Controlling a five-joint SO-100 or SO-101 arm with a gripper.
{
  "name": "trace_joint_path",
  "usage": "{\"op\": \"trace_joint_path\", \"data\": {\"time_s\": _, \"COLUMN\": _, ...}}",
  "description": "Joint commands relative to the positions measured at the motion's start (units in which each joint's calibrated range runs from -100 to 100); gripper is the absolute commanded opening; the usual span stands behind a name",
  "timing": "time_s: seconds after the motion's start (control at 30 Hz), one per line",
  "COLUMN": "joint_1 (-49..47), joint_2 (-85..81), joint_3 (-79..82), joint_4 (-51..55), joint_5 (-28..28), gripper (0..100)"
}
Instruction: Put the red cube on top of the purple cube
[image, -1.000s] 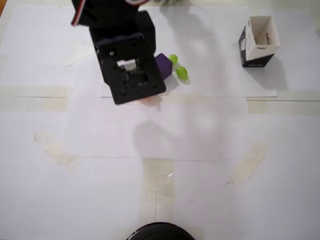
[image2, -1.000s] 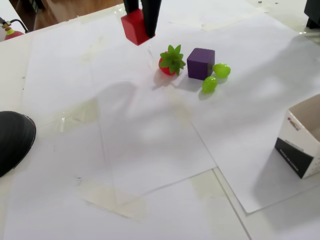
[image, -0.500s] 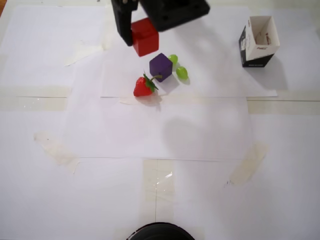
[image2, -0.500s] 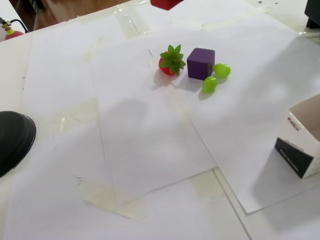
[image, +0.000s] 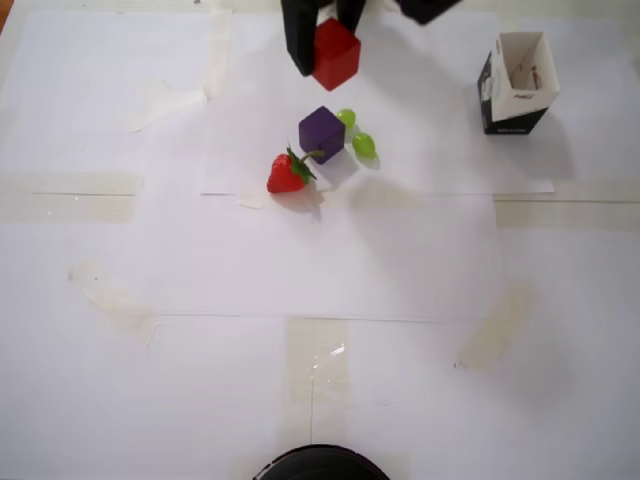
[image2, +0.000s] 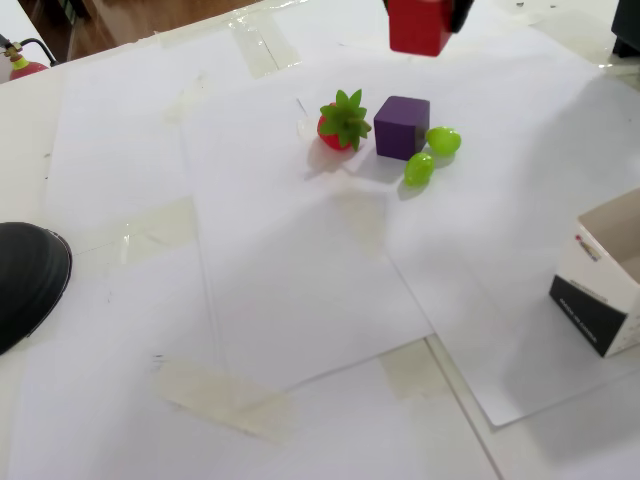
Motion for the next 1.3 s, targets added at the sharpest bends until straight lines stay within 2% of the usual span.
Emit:
{"op": "trace_joint_path", "data": {"time_s": 0.0, "joint_1": 0.00, "joint_2": -3.08, "joint_3": 3.79, "joint_4": -5.19, "joint_5": 0.10, "gripper": 5}}
{"op": "trace_joint_path", "data": {"time_s": 0.3, "joint_1": 0.95, "joint_2": 0.88, "joint_3": 5.88, "joint_4": -11.73, "joint_5": 0.59, "gripper": 5}}
{"op": "trace_joint_path", "data": {"time_s": 1.27, "joint_1": 3.01, "joint_2": 5.35, "joint_3": 8.61, "joint_4": -14.18, "joint_5": 1.76, "gripper": 5}}
